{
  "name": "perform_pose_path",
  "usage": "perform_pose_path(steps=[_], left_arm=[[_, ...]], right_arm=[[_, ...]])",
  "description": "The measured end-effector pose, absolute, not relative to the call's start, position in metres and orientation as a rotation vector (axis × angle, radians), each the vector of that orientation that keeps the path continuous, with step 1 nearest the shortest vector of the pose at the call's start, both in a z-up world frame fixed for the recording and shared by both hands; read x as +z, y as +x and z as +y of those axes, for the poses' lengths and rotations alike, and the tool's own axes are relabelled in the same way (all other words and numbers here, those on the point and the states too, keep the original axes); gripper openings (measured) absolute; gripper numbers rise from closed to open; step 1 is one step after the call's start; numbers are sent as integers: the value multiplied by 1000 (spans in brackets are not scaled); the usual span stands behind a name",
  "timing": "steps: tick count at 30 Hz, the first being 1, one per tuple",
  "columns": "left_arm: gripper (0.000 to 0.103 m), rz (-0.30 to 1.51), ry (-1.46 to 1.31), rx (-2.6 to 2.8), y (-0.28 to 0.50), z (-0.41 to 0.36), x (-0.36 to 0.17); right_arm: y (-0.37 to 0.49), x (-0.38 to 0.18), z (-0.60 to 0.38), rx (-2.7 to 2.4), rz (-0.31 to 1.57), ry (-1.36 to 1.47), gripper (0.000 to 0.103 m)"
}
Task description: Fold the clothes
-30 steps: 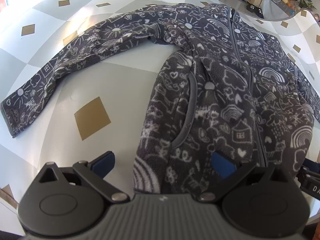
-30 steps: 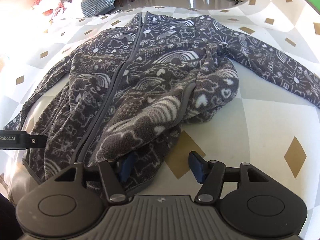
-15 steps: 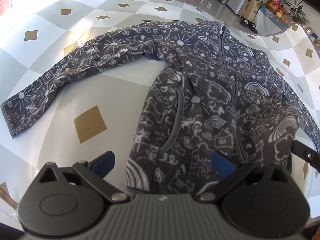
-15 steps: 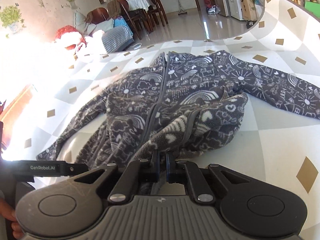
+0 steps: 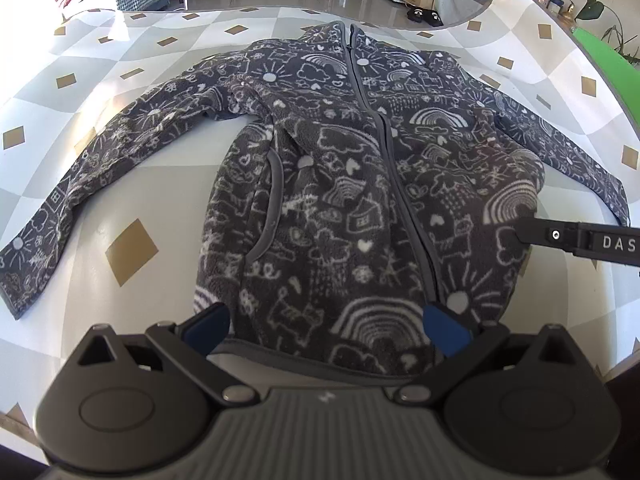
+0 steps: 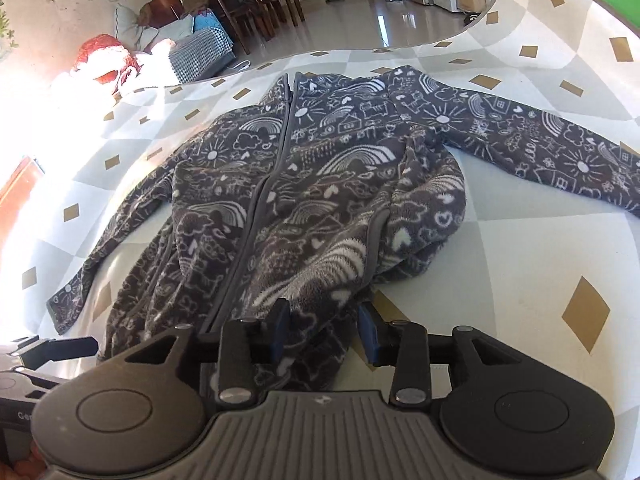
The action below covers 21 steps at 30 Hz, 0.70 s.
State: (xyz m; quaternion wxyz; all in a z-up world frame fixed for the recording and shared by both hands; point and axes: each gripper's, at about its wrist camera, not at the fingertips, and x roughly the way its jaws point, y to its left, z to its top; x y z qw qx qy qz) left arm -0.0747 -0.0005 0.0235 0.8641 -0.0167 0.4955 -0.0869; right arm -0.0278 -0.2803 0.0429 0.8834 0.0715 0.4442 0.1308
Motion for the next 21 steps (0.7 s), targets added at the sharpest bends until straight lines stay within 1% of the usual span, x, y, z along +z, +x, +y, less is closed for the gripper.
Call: perform_pose_path(steps=[5, 10, 16, 21], left_arm=[[103, 1045, -53, -169, -71, 1, 21], [103, 1057, -59, -148, -68, 1, 19], [103, 1065, -64, -218, -70, -10, 18], [103, 1059, -32, -296, -73, -28, 15]], right_arm=[[-34, 37, -287, 247, 941, 170, 40], [-38, 38, -298, 125, 916, 209, 42], [-33, 28, -281, 188, 929, 109, 42], [-23, 22, -275, 236, 925, 161, 42]])
